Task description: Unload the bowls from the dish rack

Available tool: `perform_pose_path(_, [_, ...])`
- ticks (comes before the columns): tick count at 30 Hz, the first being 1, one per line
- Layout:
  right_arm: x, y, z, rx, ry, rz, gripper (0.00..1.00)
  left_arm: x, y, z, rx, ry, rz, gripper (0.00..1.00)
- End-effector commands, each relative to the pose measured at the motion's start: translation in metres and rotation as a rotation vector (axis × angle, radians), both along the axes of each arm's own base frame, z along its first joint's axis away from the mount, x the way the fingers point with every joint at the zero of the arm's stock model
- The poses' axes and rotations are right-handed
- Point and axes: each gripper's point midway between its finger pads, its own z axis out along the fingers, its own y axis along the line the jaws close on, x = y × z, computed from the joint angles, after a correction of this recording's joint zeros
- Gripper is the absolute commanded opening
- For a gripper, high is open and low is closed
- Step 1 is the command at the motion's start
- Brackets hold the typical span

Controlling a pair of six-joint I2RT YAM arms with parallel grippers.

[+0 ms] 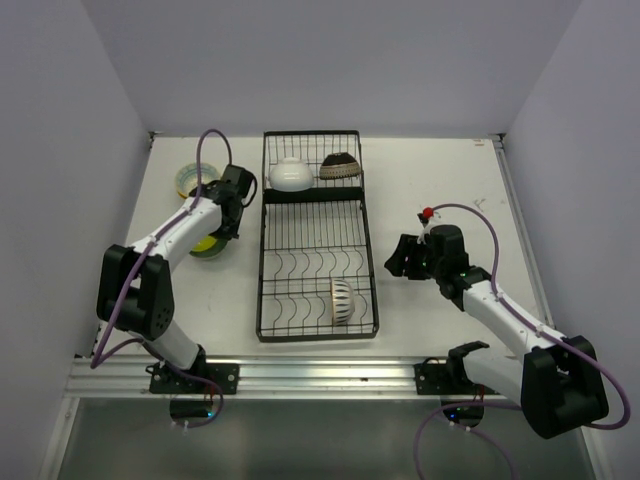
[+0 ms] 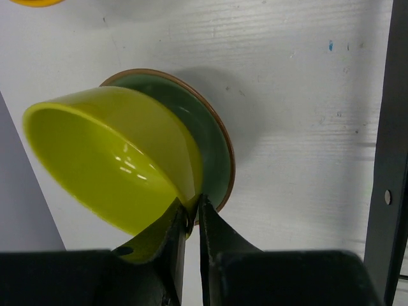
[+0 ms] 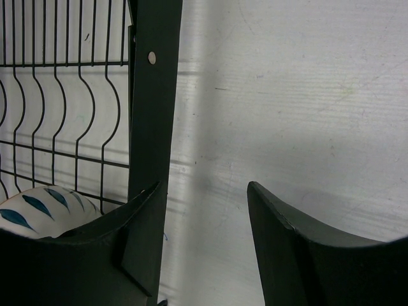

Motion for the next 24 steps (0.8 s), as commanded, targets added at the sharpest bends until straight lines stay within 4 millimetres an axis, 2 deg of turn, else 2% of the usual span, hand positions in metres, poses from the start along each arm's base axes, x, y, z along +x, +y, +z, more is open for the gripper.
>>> perform_pose_path(1, [0.006,0.004,0.008,0.009,-0.033,0.012,0.58,0.003,0.007,0.004,0.011,-0.038,0.034,0.16])
perform_pose_path(11, [0.006,0.005,0.007,0.012,-0.028,0.012,0.58,0.0,0.008,0.0,0.015,-0.032,0.045,0.29])
perform_pose_path(14, [0.006,0.004,0.007,0.012,-0.03,0.011,0.58,0.002,0.009,0.006,0.019,-0.046,0.053,0.4])
perform_pose_path(15, [0.006,0.005,0.007,0.013,-0.03,0.012,0.58,0.002,0.01,0.008,0.019,-0.052,0.055,0.47])
perform_pose_path(18, [0.006,0.005,0.007,0.014,-0.03,0.014,0.58,0.004,0.009,0.019,0.008,-0.081,0.062,0.55])
perform_pose_path(22, [0.005,0.005,0.005,0.013,-0.025,0.013,0.58,0.007,0.005,0.032,-0.029,-0.129,0.057,0.58])
perform_pose_path(24, [0.006,0.005,0.006,0.014,-0.027,0.013,0.58,0.007,0.0,0.035,-0.057,-0.147,0.046,0.56])
